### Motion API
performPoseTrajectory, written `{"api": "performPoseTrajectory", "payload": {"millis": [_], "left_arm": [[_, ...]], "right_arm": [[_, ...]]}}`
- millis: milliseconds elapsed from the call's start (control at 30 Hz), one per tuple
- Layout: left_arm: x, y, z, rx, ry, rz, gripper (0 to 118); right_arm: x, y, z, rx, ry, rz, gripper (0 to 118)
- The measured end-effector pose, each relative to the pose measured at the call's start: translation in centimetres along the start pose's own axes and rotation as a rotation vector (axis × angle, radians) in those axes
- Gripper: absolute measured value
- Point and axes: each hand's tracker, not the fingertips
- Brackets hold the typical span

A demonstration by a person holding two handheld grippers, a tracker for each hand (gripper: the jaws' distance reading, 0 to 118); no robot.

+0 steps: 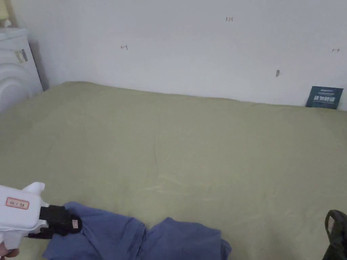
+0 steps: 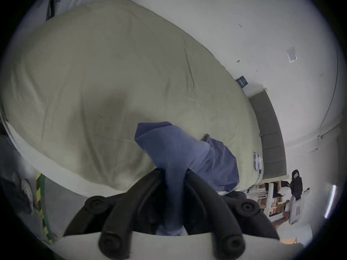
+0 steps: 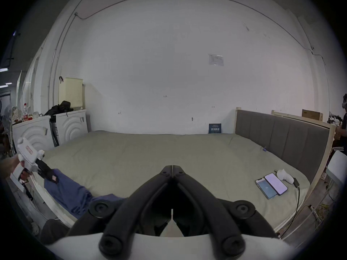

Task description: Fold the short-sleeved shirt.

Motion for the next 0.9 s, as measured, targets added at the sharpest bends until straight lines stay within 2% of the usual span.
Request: {"api": "performPoseTrajectory", "payload": {"millis": [100, 267, 467, 533, 567, 600, 633, 667, 767, 867, 900], "left_arm": [[3.6, -0.5, -0.3, -0.012, 0.001, -0.038, 10], [12.0, -1.5, -3.0, -0.060, 0.022, -0.147, 10], [19.5, -2.5, -10.8, -0.171, 0.048, -0.257, 10], [21.1, -3.3, -13.8, -0.202, 0.044, -0.236, 11], [22.0, -4.1, -15.5, -0.218, 0.043, -0.272, 15], [22.7, -4.8, -16.8, -0.219, 0.034, -0.309, 43], [22.9, -5.3, -18.2, -0.213, 0.014, -0.311, 85], [23.1, -5.6, -19.4, -0.232, 0.007, -0.311, 117], [22.8, -5.7, -19.9, -0.244, -0.038, -0.257, 118], [21.5, -4.8, -16.7, -0.167, -0.112, -0.215, 118], [20.9, -4.6, -15.7, -0.151, -0.134, -0.205, 112]], "right_arm": [[0.1, 0.2, -0.1, -0.002, 0.009, -0.023, 0], [0.6, 0.1, 0.5, -0.012, 0.034, -0.012, 0], [1.3, -0.2, 0.9, -0.032, 0.048, -0.014, 0], [1.8, -0.3, 1.0, -0.046, 0.072, -0.037, 0], [2.0, -0.4, 1.1, -0.048, 0.065, -0.038, 0], [2.2, -0.4, 1.1, -0.052, 0.063, -0.038, 0], [2.5, -0.5, 1.1, -0.055, 0.063, -0.038, 0], [2.6, -0.5, 1.1, -0.060, 0.054, -0.037, 0], [3.2, -0.7, 1.1, -0.076, 0.044, -0.046, 0], [3.6, -1.1, 0.9, -0.095, 0.038, -0.058, 0], [3.6, -1.3, 0.8, -0.100, 0.036, -0.061, 0]]}}
